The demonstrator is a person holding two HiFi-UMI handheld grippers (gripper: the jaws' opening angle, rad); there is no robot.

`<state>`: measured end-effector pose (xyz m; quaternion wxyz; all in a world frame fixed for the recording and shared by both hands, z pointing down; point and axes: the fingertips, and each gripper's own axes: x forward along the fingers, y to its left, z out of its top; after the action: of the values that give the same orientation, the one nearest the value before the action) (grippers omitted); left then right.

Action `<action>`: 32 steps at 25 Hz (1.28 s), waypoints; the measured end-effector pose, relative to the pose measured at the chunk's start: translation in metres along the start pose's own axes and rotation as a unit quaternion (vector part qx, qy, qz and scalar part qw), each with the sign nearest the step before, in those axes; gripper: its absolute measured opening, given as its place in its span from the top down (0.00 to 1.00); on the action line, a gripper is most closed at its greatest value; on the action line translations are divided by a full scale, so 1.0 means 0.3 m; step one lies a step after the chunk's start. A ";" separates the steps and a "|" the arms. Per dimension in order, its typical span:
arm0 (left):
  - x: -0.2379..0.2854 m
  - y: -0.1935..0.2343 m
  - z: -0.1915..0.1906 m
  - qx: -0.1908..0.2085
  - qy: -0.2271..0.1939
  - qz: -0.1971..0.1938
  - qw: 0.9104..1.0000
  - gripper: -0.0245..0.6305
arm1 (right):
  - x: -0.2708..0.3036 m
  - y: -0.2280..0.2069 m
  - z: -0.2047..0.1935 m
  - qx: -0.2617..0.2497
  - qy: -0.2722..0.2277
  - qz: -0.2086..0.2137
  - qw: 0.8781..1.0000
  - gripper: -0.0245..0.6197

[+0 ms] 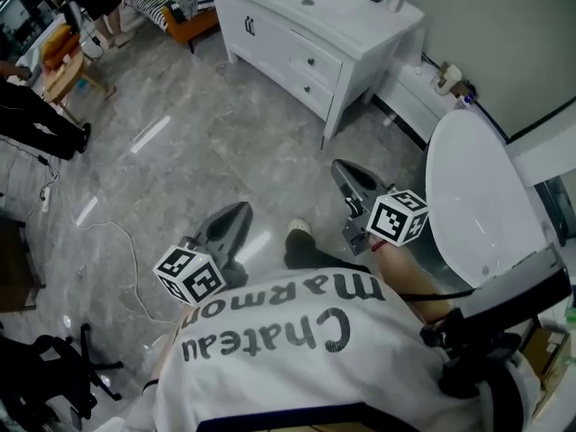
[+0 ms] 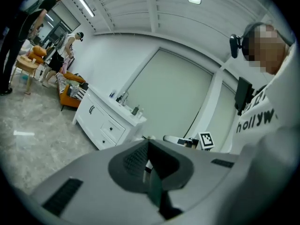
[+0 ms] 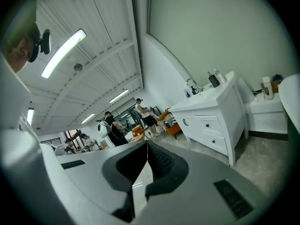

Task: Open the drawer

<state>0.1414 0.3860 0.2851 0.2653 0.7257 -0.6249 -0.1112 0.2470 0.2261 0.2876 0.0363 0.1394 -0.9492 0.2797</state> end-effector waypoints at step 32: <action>0.651 0.503 0.417 -0.067 -0.039 0.078 0.994 0.96 | 0.594 -0.594 0.316 -0.024 0.067 -0.057 0.996 0.95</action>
<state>-0.0103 0.1548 0.2929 0.2966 0.6503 -0.6810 -0.1593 0.1278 -0.0121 0.3269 0.1188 0.1733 -0.9417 0.2627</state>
